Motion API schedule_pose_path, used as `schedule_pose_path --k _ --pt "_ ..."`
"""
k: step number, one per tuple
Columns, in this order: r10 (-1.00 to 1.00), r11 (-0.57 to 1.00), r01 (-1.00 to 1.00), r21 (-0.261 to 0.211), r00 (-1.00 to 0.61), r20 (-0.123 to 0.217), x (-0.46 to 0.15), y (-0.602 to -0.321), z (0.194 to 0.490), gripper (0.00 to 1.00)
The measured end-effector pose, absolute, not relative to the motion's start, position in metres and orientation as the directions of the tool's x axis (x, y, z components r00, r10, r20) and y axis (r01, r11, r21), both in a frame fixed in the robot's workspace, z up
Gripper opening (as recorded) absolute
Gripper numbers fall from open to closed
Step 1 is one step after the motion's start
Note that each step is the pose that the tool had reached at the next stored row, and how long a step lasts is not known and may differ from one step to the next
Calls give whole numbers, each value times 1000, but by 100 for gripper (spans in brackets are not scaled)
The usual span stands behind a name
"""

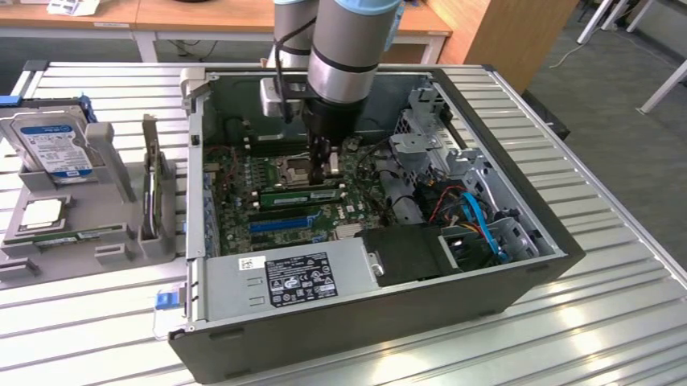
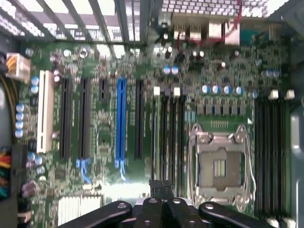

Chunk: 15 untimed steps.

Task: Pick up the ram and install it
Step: 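Press down the ram until it locks into place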

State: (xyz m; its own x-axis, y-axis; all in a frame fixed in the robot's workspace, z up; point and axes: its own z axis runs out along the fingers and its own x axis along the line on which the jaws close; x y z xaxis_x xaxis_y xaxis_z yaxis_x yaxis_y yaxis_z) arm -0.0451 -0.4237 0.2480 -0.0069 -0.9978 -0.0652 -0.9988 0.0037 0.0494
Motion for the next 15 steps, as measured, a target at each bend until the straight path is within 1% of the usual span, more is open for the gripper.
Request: schedule_pose_path --k 15 --pt "-998 4 -999 49 -7 -65 -80 -424 248 10"
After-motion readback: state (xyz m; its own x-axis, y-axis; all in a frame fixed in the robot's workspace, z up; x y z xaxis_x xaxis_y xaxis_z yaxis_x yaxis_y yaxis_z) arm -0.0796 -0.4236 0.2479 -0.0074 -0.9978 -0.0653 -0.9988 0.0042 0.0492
